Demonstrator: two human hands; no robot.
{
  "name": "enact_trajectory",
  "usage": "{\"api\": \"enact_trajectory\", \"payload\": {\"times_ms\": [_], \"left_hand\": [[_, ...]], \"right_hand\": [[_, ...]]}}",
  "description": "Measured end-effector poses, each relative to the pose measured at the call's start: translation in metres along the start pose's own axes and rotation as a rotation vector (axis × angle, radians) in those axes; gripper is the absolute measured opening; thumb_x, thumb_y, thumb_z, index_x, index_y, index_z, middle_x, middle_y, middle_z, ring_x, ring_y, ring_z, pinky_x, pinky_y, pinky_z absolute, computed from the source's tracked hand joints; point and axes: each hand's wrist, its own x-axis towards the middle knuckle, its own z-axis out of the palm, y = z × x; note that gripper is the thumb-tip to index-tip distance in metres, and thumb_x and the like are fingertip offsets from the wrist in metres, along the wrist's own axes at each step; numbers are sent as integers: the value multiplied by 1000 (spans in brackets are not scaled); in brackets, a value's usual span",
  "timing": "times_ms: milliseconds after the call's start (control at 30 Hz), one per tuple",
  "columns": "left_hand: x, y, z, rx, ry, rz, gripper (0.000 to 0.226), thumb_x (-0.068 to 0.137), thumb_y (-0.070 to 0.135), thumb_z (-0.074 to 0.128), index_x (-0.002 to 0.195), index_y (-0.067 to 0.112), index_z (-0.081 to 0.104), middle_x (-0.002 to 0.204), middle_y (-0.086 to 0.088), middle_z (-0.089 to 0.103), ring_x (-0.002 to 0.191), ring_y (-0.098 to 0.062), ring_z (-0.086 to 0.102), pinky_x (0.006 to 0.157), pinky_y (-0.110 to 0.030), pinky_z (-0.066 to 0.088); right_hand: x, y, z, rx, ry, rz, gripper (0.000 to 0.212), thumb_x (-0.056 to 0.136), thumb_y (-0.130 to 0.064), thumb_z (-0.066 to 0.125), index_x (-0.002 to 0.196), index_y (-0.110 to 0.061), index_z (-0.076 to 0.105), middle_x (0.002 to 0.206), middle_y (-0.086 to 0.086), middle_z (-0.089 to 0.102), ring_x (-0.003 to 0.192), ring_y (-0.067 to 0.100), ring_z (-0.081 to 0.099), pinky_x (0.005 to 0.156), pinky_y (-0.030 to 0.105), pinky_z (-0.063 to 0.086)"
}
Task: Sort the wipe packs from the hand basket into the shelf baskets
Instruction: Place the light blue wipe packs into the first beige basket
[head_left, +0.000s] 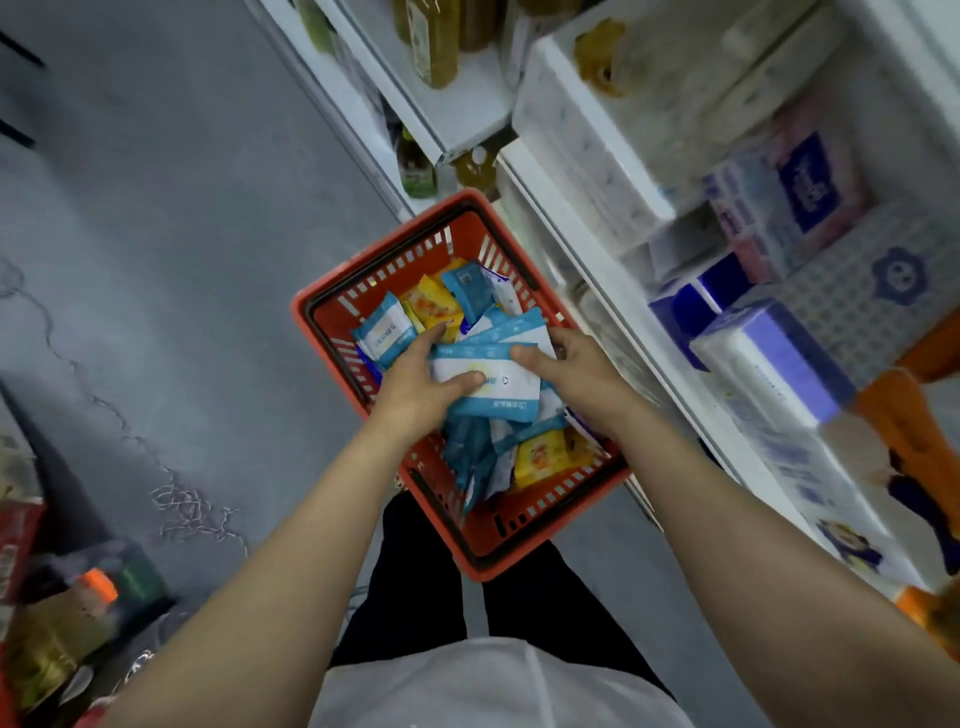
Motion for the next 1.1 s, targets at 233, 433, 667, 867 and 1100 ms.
{"api": "enact_trajectory", "payload": {"times_ms": [233, 433, 667, 867, 1100], "left_hand": [[-30, 22, 17, -437, 29, -71, 78, 63, 27, 92, 130, 17, 54, 116, -1, 71, 97, -15, 71, 85, -36, 58], [-48, 44, 20, -716, -76, -88, 58, 77, 28, 80, 128, 16, 56, 111, -9, 73, 95, -28, 72, 68, -36, 58], [-50, 79, 20, -779, 81, 71, 58, 76, 9, 81, 124, 18, 50, 106, -5, 73, 91, -23, 72, 71, -38, 59], [-66, 93, 13, -681, -181, 91, 37, 86, 17, 73, 121, 15, 63, 106, -7, 74, 92, -24, 73, 63, -31, 58], [-93, 122, 34, -553, -427, 158, 33, 91, 17, 66, 123, 11, 63, 113, -11, 72, 101, -29, 70, 84, -46, 57]], "right_hand": [[-38, -17, -9, 156, -111, 10, 56, 70, -24, 86, 121, -17, 63, 116, 7, 72, 106, 28, 69, 91, 44, 56], [-61, -46, -14, 124, -21, 20, 28, 81, -20, 80, 106, -14, 69, 101, 7, 76, 88, 24, 73, 66, 29, 58], [-93, -58, 28, 570, 227, -123, 27, 84, -11, 75, 109, -11, 63, 113, 11, 73, 103, 25, 70, 84, 33, 59], [-118, -68, 48, 481, 416, -181, 46, 78, -9, 81, 118, -20, 59, 108, 0, 74, 97, 20, 72, 79, 38, 60], [-172, -66, 17, 426, 672, -188, 56, 74, -6, 84, 120, -8, 53, 107, 11, 73, 90, 23, 73, 71, 35, 60]]}}
